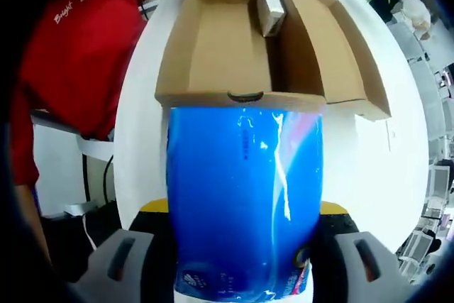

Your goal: Operate the shoe box by opening the lid, removing the specified soft item, and placing it in the target area until the item is outside and the box remains undamaged.

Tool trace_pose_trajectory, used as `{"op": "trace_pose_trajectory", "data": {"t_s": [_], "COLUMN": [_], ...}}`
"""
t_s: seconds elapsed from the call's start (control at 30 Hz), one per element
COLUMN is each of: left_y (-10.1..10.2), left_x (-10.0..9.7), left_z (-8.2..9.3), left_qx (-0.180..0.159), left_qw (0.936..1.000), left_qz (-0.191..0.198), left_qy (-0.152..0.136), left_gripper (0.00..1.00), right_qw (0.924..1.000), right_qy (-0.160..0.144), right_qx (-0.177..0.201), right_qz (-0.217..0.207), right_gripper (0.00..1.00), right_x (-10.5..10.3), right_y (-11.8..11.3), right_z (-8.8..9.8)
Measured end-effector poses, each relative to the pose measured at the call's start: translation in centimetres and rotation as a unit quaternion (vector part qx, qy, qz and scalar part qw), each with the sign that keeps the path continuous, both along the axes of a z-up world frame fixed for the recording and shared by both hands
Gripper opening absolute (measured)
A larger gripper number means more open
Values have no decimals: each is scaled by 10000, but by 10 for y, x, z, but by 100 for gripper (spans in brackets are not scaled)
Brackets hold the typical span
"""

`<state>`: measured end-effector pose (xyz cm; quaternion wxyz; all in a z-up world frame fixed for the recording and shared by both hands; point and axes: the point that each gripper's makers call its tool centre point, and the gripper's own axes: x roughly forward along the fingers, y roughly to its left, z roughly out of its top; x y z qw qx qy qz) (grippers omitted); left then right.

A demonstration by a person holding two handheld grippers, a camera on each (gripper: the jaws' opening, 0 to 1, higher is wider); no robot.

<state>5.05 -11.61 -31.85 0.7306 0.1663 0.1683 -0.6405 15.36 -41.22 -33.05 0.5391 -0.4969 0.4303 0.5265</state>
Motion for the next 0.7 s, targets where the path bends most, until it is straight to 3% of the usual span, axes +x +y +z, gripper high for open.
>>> {"op": "trace_pose_trajectory", "data": {"t_s": [0.7], "left_y": [-1], "left_x": [0], "left_z": [0], "left_qx": [-13], "left_qw": [10000], "left_qz": [-17], "left_qy": [17], "left_gripper": [1], "right_qw": [9997], "right_qy": [41], "right_qx": [-155], "right_qz": [189], "right_gripper": [79], "right_x": [-1], "right_y": [-1], "right_z": [-1]}}
